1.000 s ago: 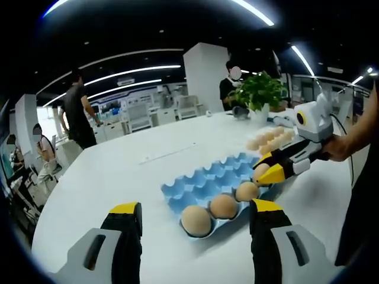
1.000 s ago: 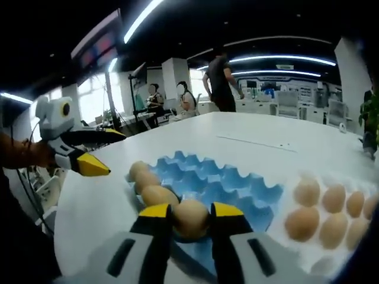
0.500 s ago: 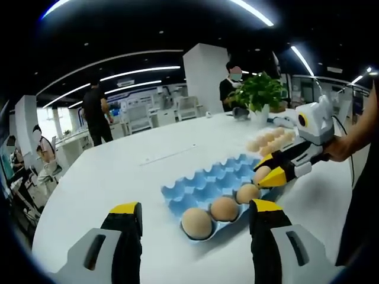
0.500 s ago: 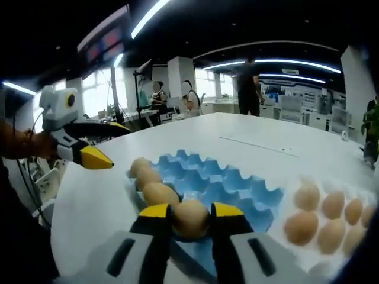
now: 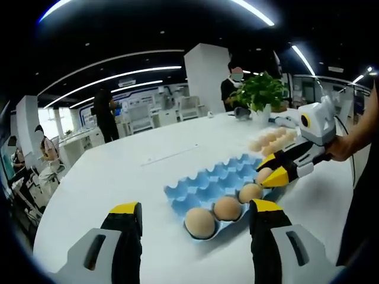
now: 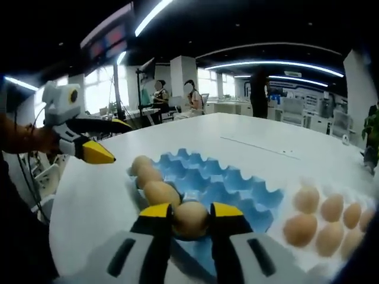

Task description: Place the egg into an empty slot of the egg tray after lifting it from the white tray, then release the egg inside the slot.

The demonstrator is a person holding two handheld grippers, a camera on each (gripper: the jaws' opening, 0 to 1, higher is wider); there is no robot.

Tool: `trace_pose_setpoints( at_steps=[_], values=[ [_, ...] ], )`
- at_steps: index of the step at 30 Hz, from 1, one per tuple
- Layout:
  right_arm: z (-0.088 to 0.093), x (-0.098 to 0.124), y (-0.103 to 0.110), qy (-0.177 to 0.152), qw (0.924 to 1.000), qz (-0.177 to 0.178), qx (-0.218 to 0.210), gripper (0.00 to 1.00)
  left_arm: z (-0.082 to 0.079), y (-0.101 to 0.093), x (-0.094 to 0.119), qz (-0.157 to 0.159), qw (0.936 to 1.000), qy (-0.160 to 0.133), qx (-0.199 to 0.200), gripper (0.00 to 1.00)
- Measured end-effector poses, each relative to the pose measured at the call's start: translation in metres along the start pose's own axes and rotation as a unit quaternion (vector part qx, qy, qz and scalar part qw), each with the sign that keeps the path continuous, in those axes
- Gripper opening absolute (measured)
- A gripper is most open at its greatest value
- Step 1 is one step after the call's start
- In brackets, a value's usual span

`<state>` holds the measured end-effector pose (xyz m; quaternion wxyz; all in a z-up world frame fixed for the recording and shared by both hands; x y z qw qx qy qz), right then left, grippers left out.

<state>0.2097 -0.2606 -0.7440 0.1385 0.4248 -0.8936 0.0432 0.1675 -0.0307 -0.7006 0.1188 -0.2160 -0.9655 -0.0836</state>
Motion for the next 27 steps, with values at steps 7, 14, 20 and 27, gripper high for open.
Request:
trace_pose_setpoints(
  at_steps=[7,14,20,27],
  values=[
    [0.000,-0.001,0.001,-0.002,1.0000,-0.002,0.004,0.26,0.001,0.001,0.001,0.002,1.0000,0.001,0.000,0.75],
    [0.000,0.001,0.003,-0.007,0.9999,-0.003,-0.007,0.31,0.001,0.001,0.003,0.000,1.0000,0.001,0.000,0.75],
    [-0.006,0.005,0.002,-0.018,0.9998,-0.003,-0.007,0.33,-0.001,-0.002,0.003,0.001,1.0000,-0.002,-0.001,0.75],
    [-0.009,0.009,-0.001,-0.025,0.9997,0.002,-0.008,0.32,-0.002,-0.005,0.003,0.001,1.0000,-0.001,0.000,0.75]
  ],
)
Point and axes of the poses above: the point that each gripper's makers call its tool centre point, and the gripper's own axes: x roughly backward along the fingers, y roughly to its left, z roughly out of its underside, the point moved 8 cm from there along x, roughly backward along the fingers, and after that the axes turned 5 degrees about -y, right-handed, at the moved point
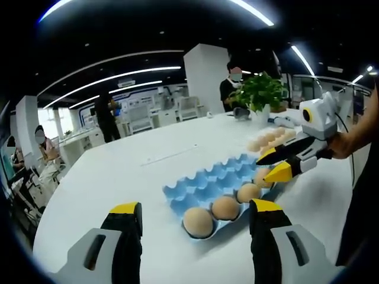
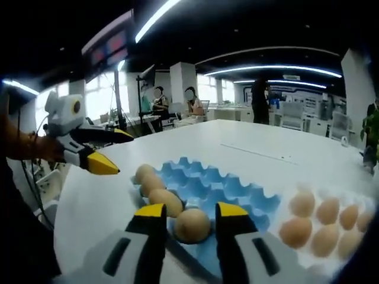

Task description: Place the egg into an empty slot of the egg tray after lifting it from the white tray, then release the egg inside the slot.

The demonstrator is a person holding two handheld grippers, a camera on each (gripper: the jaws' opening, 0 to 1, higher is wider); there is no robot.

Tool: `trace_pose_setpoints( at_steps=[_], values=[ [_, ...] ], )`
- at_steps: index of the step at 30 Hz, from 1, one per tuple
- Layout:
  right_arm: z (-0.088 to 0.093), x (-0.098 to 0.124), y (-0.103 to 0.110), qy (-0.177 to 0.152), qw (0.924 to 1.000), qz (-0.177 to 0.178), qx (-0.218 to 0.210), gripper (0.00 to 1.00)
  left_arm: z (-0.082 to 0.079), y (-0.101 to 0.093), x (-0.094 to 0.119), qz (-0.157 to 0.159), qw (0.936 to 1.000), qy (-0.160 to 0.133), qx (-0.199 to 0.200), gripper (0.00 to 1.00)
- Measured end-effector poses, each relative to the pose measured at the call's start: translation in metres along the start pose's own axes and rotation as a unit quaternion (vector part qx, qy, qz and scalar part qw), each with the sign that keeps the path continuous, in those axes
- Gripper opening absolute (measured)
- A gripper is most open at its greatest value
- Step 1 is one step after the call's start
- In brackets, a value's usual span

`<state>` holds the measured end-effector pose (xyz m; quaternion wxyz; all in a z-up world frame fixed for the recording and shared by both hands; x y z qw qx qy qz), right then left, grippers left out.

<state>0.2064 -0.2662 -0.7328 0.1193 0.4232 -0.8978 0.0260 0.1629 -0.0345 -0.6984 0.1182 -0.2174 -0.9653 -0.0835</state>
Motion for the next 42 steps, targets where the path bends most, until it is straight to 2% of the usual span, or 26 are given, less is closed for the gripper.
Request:
trace_pose_setpoints(
  at_steps=[30,36,42],
  values=[
    [-0.003,0.013,-0.012,-0.010,0.9997,0.021,-0.006,0.32,-0.006,-0.005,-0.003,0.002,1.0000,0.000,-0.003,0.75],
    [-0.001,0.019,-0.020,-0.009,0.9992,0.037,-0.009,0.32,-0.007,-0.003,-0.003,0.000,1.0000,0.000,-0.002,0.75],
    [0.002,0.033,-0.035,-0.011,0.9972,0.071,-0.017,0.32,-0.007,-0.003,-0.004,0.000,1.0000,-0.002,-0.003,0.75]
  ],
)
Point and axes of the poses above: the point that each gripper's makers call its tool centre point, and the gripper's own axes: x roughly backward along the fingers, y roughly to its left, z roughly out of its underside, the point moved 8 cm from there along x, roughly backward along the fingers, and after that the axes turned 5 degrees about -y, right-handed, at the moved point
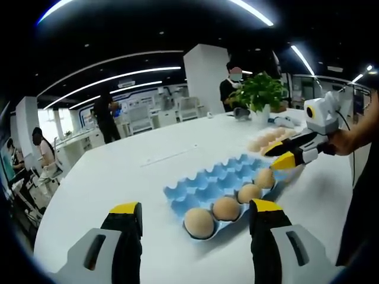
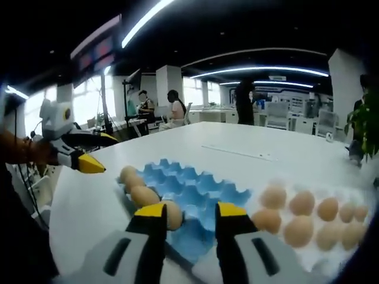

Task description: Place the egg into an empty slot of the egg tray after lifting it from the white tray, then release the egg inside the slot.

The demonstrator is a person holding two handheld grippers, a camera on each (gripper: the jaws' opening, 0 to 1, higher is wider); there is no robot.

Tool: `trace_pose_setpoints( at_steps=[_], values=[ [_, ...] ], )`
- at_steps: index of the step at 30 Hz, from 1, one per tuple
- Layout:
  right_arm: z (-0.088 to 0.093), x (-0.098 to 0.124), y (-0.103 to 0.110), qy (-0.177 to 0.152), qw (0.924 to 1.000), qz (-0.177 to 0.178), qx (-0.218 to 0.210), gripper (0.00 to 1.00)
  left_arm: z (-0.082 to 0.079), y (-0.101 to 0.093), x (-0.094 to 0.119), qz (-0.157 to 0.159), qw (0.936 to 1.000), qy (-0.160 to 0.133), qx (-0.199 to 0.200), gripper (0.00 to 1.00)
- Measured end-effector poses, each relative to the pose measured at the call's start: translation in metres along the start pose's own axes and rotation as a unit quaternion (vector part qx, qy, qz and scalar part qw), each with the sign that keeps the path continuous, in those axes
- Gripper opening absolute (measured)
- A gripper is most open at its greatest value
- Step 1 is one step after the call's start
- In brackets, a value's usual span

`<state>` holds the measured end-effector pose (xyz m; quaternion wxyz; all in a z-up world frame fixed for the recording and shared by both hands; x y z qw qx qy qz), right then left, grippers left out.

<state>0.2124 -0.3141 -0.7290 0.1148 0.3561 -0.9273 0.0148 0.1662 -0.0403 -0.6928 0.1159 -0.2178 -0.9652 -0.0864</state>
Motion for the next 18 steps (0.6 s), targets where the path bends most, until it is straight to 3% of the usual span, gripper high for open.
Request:
trace_pose_setpoints(
  at_steps=[4,10,18],
  values=[
    [0.001,0.010,-0.013,-0.002,0.9996,0.029,0.000,0.32,0.002,-0.001,0.000,0.000,1.0000,0.001,0.003,0.75],
    [0.004,0.037,-0.049,-0.011,0.9929,0.118,-0.015,0.32,0.001,-0.001,-0.001,0.001,1.0000,0.000,0.003,0.75],
    [0.011,0.096,-0.107,-0.015,0.9662,0.256,-0.022,0.36,0.002,0.000,-0.001,0.003,1.0000,0.002,0.000,0.74]
  ],
)
Point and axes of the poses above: the point that each gripper's makers call its tool centre point, and the gripper's own axes: x roughly backward along the fingers, y roughly to its left, z roughly out of its underside, the point moved 8 cm from there along x, roughly backward along the fingers, and after that the axes turned 5 degrees about -y, right-handed, at the moved point
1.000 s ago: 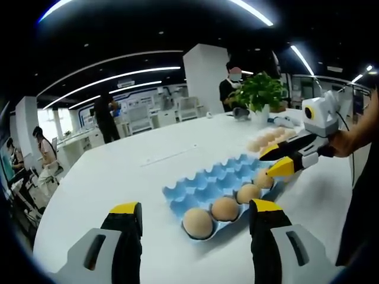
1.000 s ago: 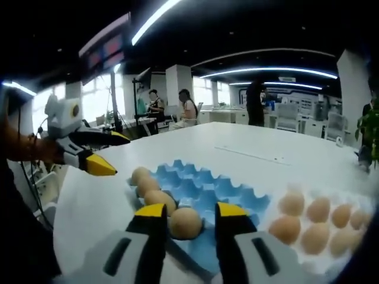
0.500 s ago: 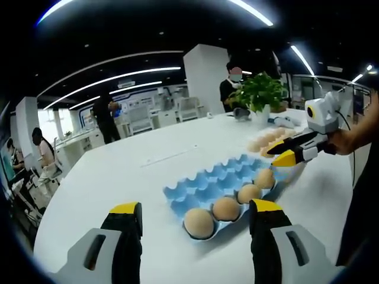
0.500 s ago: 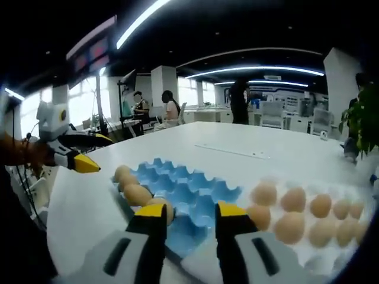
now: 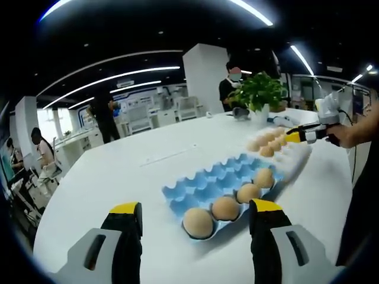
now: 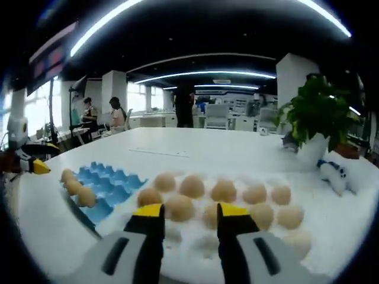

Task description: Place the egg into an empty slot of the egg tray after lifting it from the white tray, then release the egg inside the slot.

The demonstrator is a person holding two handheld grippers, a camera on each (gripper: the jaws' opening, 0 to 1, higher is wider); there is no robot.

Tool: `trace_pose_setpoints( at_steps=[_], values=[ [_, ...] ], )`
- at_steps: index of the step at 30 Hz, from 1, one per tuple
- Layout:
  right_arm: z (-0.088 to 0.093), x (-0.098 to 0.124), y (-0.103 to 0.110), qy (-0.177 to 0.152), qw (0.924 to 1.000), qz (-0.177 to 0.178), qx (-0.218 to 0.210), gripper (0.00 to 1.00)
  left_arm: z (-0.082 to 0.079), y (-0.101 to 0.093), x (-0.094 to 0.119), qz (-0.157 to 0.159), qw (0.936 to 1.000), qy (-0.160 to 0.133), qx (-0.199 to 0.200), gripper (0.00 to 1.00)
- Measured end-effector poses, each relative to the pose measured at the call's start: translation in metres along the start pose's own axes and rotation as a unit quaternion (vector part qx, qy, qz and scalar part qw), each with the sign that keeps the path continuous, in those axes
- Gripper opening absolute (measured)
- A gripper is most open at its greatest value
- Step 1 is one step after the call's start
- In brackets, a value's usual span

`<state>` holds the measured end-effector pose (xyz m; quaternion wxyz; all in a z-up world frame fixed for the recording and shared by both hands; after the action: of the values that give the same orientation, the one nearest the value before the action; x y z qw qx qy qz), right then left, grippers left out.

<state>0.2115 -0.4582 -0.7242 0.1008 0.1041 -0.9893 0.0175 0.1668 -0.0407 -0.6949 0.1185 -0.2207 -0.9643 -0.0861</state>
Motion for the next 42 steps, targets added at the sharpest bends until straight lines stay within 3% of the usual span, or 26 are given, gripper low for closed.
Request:
trace_pose_setpoints(
  at_steps=[6,9,12,20,29,32,34,38,42],
  values=[
    [0.004,0.023,-0.050,0.000,0.9956,0.093,0.000,0.37,-0.001,0.000,-0.001,0.002,1.0000,-0.003,0.001,0.74],
    [0.008,0.034,-0.072,0.007,0.9887,0.148,0.024,0.35,-0.001,-0.001,-0.001,0.003,1.0000,-0.003,0.003,0.74],
    [0.017,0.036,-0.078,0.020,0.9886,0.149,-0.015,0.35,-0.003,0.003,0.000,-0.002,0.9997,-0.013,0.021,0.74],
    [0.034,0.028,-0.073,0.049,0.9904,0.126,-0.027,0.32,-0.003,0.006,0.001,-0.006,0.9998,-0.011,0.016,0.74],
    [0.032,0.027,-0.077,0.035,0.9910,0.119,-0.050,0.27,-0.002,0.009,0.001,-0.008,0.9998,-0.008,0.018,0.75],
    [0.030,0.028,-0.077,0.037,0.9899,0.118,-0.069,0.26,-0.001,0.009,0.001,-0.009,0.9997,-0.005,0.022,0.76],
    [0.027,0.028,-0.077,0.034,0.9857,0.122,-0.112,0.26,-0.001,0.009,0.000,-0.008,0.9997,-0.005,0.023,0.76],
    [0.018,0.032,-0.080,0.021,0.9873,0.122,-0.100,0.26,-0.002,0.009,0.000,-0.008,0.9996,-0.006,0.027,0.76],
    [0.000,0.035,-0.068,-0.003,0.9893,0.102,-0.104,0.26,0.000,0.008,0.000,-0.006,0.9995,-0.002,0.031,0.77]
  ],
)
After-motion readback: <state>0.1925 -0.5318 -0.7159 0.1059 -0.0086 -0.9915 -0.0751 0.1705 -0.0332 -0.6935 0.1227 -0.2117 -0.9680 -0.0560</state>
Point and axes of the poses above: the point that each gripper's makers call its tool centre point, and the gripper's own axes: x roughly backward along the fingers, y roughly to its left, z roughly out of its underside, the point moved 8 cm from there along x, roughly backward along the fingers, and after that the axes turned 5 degrees about -y, right-handed, at the moved point
